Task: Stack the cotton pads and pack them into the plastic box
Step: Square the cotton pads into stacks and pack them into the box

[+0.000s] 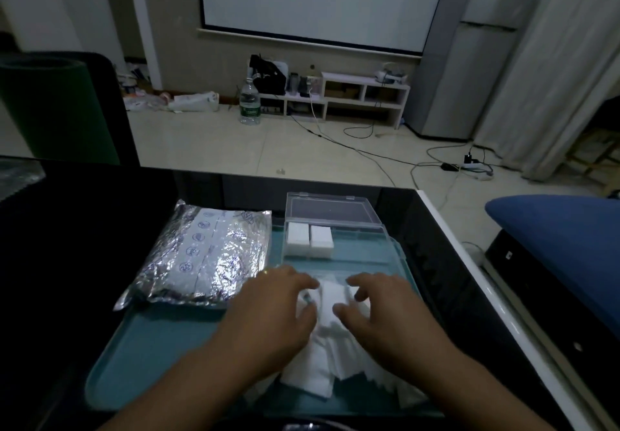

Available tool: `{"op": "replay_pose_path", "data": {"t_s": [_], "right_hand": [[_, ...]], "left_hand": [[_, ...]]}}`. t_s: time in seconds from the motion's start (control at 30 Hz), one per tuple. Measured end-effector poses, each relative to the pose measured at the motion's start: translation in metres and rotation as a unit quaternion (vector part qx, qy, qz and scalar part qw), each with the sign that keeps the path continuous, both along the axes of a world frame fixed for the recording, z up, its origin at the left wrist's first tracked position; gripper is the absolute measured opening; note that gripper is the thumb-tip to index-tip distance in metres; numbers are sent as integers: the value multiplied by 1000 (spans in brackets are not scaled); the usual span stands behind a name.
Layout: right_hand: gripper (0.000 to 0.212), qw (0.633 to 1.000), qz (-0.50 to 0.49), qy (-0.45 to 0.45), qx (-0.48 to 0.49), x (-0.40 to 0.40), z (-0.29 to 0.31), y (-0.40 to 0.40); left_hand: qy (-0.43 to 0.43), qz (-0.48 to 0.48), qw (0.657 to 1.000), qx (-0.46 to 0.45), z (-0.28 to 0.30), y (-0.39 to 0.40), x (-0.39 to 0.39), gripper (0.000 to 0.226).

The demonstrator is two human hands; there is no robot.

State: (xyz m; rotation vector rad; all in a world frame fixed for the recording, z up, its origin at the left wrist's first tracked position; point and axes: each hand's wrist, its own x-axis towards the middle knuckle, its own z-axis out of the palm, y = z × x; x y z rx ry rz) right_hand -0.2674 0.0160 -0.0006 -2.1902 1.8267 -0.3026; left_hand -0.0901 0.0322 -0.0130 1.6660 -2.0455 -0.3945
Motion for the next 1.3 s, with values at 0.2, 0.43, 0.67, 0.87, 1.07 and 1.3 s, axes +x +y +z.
{"op": "replay_pose_path", "data": {"t_s": [0.2, 0.43, 0.67, 0.87, 1.07, 1.3], "right_hand": [[58, 1000, -3, 14, 5, 13, -13, -4], [14, 992, -21, -119, -26, 17, -12, -19], [4, 876, -41, -464, 125, 1, 22, -13], [9, 894, 31, -438, 86, 9, 27, 7], [29, 981, 100, -159, -45, -15, 27, -2], [53, 944, 287, 158, 28, -6, 1, 4]], "left_hand": [[95, 34, 994, 44, -8, 25, -8, 39], [165, 53, 984, 46, -2, 11, -3, 35], [437, 84, 886, 134, 13, 6, -9, 23], [590, 0, 734, 337, 33, 17, -15, 25], [632, 113, 714, 280, 30, 9, -2, 29], [665, 121, 678, 290, 30, 10, 6, 24]]}}
